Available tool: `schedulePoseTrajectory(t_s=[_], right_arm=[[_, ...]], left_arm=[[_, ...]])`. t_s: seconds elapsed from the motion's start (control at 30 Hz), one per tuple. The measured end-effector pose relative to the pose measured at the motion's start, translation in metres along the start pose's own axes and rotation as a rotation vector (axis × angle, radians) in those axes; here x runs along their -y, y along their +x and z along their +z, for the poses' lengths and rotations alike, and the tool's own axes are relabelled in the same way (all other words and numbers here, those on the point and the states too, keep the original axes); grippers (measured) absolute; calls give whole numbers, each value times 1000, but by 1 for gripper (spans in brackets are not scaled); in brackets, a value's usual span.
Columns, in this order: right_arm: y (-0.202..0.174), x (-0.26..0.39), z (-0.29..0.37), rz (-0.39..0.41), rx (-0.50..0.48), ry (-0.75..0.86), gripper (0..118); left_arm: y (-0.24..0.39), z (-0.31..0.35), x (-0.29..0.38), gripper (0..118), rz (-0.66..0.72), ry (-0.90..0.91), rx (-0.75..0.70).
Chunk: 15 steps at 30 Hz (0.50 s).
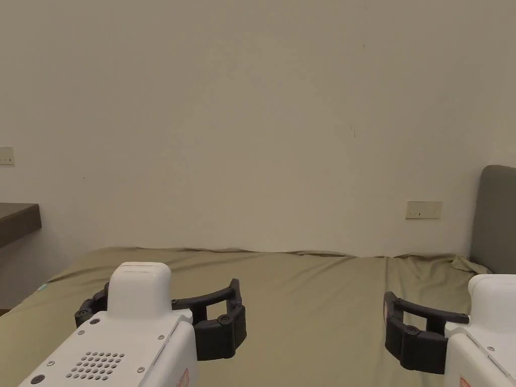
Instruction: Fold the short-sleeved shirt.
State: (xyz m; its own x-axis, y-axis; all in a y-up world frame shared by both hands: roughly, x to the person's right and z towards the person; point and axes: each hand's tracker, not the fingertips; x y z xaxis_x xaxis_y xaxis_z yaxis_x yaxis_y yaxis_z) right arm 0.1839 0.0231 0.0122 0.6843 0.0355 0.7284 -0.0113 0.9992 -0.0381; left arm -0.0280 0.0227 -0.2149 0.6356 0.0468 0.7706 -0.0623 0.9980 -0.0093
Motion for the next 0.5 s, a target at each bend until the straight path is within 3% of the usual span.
schedulePoseTrajectory(t_s=[0.5], right_arm=[[2,-3,-4,10,34,-15,118]], left_arm=[[-2,-1,-4,118,-2,-12,1]])
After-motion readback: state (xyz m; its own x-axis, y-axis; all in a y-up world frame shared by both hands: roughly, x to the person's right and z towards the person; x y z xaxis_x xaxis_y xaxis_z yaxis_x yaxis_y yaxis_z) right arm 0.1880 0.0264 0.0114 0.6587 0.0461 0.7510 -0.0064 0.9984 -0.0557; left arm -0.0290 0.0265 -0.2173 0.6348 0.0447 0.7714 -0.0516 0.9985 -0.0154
